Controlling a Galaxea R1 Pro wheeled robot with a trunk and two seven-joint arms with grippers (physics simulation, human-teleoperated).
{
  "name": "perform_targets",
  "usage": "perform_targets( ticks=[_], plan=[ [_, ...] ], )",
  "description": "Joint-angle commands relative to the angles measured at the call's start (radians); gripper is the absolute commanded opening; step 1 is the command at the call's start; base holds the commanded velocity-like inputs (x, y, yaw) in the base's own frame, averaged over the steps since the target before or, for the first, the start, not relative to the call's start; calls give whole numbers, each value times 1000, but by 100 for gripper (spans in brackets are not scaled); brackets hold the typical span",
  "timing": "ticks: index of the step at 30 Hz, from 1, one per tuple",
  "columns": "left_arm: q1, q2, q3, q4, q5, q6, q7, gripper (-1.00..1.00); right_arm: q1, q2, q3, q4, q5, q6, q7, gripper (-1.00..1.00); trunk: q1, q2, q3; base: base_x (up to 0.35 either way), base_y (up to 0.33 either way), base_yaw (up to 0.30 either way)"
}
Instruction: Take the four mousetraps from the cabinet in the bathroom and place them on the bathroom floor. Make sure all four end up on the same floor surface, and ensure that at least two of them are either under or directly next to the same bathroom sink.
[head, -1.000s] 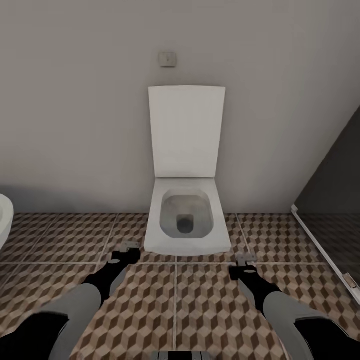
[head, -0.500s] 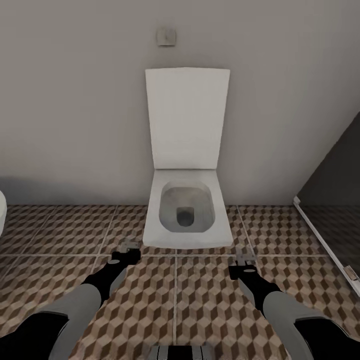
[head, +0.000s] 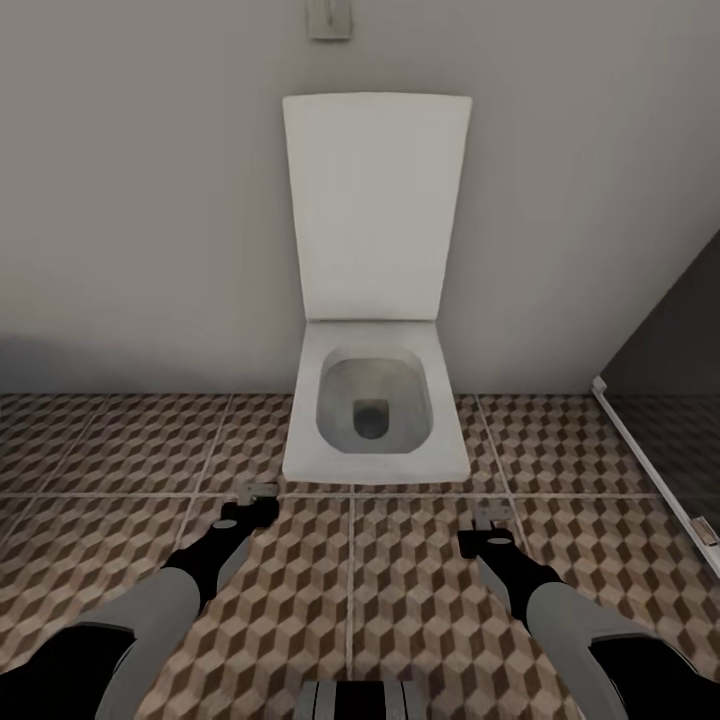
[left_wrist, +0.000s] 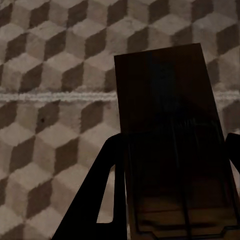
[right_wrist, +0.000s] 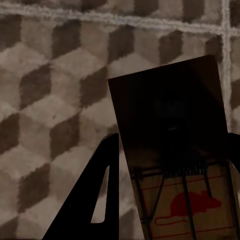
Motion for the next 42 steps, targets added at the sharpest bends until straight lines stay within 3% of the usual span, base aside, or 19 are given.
perform_targets(
  ticks=[1, 12, 17, 34, 42],
  plan=[
    [0, 0, -9, 1, 6, 0, 8, -100, 0, 0, 8, -2, -2, 8, -1, -100, 0, -1, -5, 0, 0, 0],
    [0, 2, -9, 31, 10, 0, 10, -100, -1, 0, 8, -3, -1, 8, -1, -100, 5, -3, -47, 0, 0, 0],
    [0, 3, -9, 39, 27, -6, 11, -100, -1, 0, 8, -13, -2, 8, -1, -100, 7, -4, -66, 0, 0, 0],
    [0, 4, -9, 40, 35, -20, 12, -100, -1, 12, 7, -87, -3, 17, -2, -100, 15, -8, -132, 0, 0, 0],
    [0, 5, -10, 44, 35, -64, 23, -100, -1, 11, 7, -101, -3, 7, -2, -100, 19, -10, -163, 0, 0, 0]
  ],
)
